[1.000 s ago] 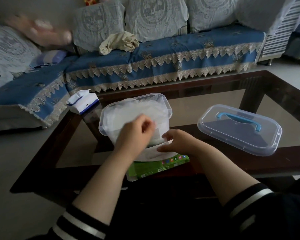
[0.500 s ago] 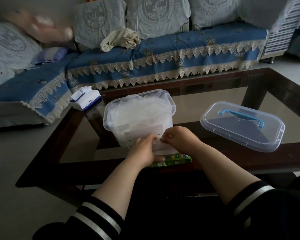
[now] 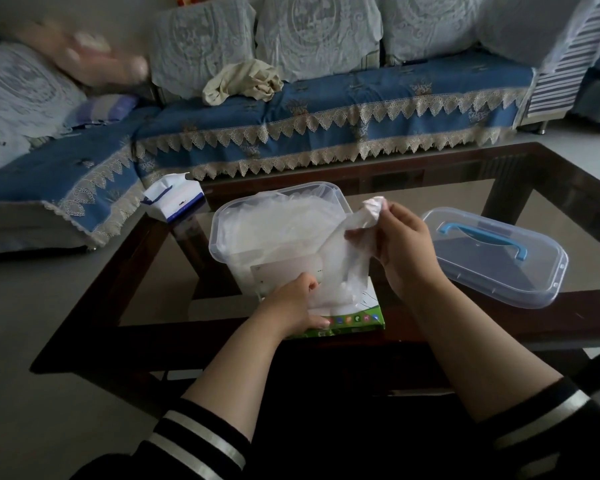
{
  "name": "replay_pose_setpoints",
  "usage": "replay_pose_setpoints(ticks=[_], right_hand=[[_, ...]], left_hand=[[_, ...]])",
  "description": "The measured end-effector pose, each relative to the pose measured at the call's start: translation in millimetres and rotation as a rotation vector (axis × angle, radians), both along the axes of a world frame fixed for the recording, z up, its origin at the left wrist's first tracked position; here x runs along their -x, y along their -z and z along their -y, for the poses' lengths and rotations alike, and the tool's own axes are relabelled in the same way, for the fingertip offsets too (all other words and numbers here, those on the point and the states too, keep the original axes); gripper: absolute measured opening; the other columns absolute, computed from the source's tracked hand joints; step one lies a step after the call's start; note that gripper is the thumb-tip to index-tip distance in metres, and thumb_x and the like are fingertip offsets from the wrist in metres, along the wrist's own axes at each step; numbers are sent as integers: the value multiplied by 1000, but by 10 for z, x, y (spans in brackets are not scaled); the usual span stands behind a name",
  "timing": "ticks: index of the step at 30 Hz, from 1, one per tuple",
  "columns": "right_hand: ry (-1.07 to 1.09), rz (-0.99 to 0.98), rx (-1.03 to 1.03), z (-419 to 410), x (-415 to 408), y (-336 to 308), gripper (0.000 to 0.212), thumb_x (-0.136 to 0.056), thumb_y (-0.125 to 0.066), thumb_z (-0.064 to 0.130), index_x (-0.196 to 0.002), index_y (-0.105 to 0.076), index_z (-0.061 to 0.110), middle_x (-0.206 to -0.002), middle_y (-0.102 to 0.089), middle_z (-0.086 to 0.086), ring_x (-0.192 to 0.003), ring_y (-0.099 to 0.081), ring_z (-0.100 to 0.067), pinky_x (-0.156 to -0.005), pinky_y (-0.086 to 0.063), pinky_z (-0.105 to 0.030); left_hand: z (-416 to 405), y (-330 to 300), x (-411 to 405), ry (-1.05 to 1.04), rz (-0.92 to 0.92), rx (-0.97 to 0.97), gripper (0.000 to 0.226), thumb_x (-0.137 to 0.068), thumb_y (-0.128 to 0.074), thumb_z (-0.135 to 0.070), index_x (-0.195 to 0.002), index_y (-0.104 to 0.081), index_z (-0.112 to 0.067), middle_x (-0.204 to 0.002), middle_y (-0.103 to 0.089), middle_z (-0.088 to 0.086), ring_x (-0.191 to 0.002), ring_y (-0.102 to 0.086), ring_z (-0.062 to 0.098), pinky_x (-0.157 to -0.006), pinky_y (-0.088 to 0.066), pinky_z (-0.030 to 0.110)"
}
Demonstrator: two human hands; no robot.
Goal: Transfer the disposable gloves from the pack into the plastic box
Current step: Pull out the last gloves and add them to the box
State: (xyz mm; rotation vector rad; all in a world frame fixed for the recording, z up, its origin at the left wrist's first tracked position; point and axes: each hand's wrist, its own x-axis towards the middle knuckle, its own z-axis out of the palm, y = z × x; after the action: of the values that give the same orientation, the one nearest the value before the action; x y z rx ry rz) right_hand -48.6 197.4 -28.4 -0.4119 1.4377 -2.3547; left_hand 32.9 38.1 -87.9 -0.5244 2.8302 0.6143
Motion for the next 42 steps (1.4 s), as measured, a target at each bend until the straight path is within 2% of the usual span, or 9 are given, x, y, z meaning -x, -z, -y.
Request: replay_pose_setpoints(ticks=[6,12,16,21,26,29,32,37,42], right_hand=[[-56,202,168,-98,35,-126,28,-98,-35,4,-111,-55,-9,-84,-73,-15,-81,-72,-23,-65,-58,-30],[-90,240,49,-84,63,-76,28,-100,-38,11,-110,-55,-8,-88,-74,-16,-84,-72,-24,-75,-55,-36],[-143,206,-32,-63,21,-79,28,-99,-39,11,-95,-62,-5,-82,-73,-14,-73,-71,-20,-62,-56,-31],[-270,235,-61,-2,48,-13,38,-102,-31,24,-105,-60,-1,-89,-71,-14,-81,-71,-25,-71,-53,-35],[-426,167,-8,-72,194,17,71,-85,-39,69,-119,-57,10,-94,-67,-5,-86,-66,-21,-84,-53,-39],[-394,165,-19,-67,216,19,46,-86,-65,33,-123,-54,9,-96,-63,-9,-75,-66,-19,-78,-57,-37],[-253,248,39,-60,224,18,36,-87,-58,0,-123,-53,2,-85,-62,-10,-67,-60,-19,-66,-57,-33],[-73,320,18,-58,289,58,28,-88,-59,3,-116,-59,6,-96,-63,-12,-77,-59,-22,-63,-53,-30],[18,404,157,-29,312,77,27,-95,-49,4,-122,-51,7,-85,-61,-10,-60,-48,-14,-58,-45,-28]], left_hand=[[10,-53,25,13,-63,-12,40,-94,-62,-27,-131,-50,-21,-135,-56,-4,-124,-53,19,-101,-41,29],[-197,-483,-79,-154,-889,-399,35,-99,-39,-48,-118,-55,-23,-111,-65,-11,-98,-62,1,-90,-53,31],[-379,-807,-6,108,-671,-213,93,-76,-49,-71,-150,-25,-21,-141,-48,-9,-128,-40,2,-101,-34,20],[-361,-1033,334,89,-701,-3,6,-93,-63,-27,-98,-66,-27,-85,-67,-12,-77,-62,1,-78,-54,33],[-214,-1274,576,72,-535,-171,10,-92,-65,-28,-89,-71,-20,-71,-68,-8,-49,-50,-1,-57,-46,21],[-163,-1378,657,117,-431,-239,9,-90,-67,-25,-91,-72,-17,-74,-71,-3,-66,-64,11,-71,-54,29],[-43,-1415,745,118,-365,-232,6,-89,-69,-26,-92,-70,-21,-76,-74,-5,-93,-66,38,-87,-53,50],[346,-1369,914,-43,-474,-350,11,-90,-67,-18,-99,-64,-22,-94,-73,-2,-95,-68,24,-89,-49,37],[720,-1258,1019,-341,-647,-254,13,-95,-60,-18,-108,-59,-20,-100,-59,-5,-79,-58,11,-64,-50,27]])
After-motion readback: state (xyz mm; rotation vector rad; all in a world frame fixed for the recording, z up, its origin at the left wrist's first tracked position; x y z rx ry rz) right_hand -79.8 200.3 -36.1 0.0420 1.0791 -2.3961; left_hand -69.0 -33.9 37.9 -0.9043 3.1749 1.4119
